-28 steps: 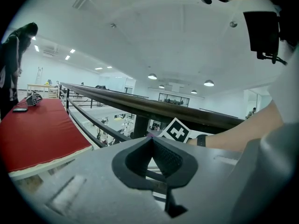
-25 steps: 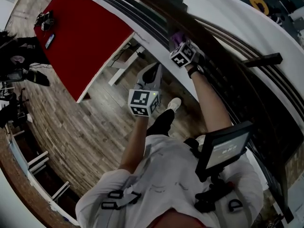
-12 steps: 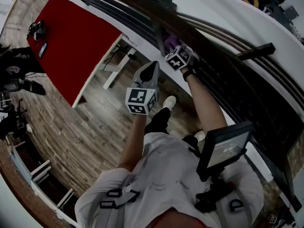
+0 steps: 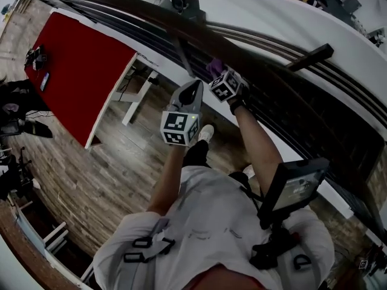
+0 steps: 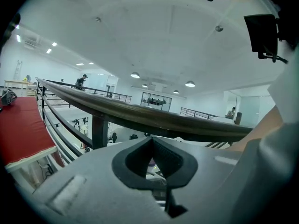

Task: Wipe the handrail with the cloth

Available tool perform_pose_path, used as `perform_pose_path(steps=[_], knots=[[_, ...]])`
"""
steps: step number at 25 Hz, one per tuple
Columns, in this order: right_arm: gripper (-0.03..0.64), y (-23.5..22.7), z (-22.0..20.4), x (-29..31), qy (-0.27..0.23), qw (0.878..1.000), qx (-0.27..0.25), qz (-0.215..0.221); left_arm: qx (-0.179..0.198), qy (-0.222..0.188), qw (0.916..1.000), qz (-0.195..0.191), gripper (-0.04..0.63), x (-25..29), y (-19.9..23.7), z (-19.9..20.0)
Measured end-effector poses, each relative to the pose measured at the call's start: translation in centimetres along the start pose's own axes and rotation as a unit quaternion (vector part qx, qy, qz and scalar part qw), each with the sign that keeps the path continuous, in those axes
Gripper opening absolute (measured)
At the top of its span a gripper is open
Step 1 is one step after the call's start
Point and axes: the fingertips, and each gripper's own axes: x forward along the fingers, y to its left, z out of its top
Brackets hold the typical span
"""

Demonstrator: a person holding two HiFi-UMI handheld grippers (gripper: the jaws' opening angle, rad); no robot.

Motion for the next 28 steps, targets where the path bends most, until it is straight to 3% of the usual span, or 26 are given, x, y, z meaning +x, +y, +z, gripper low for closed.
perform_pose_path(steps=[8,17,28], knots=[[0.089,-0.7,-6.5,-3.4,0.011,1.0,0.008,-0.022,0.025,0.035,0.9972,-0.06,0.0,1.9,-6.2,-2.7],[0.089,-2.0,-12.2,-7.0,0.0,0.998,0.053,-0.026,0.048,0.063,0.99,-0.116,0.0,4.2,-13.5,-4.5],[0.089,-4.0,-22.4,-14.1,0.025,0.989,0.129,-0.06,0.094,0.088,0.9689,-0.211,0.0,5.7,-24.8,-5.9]])
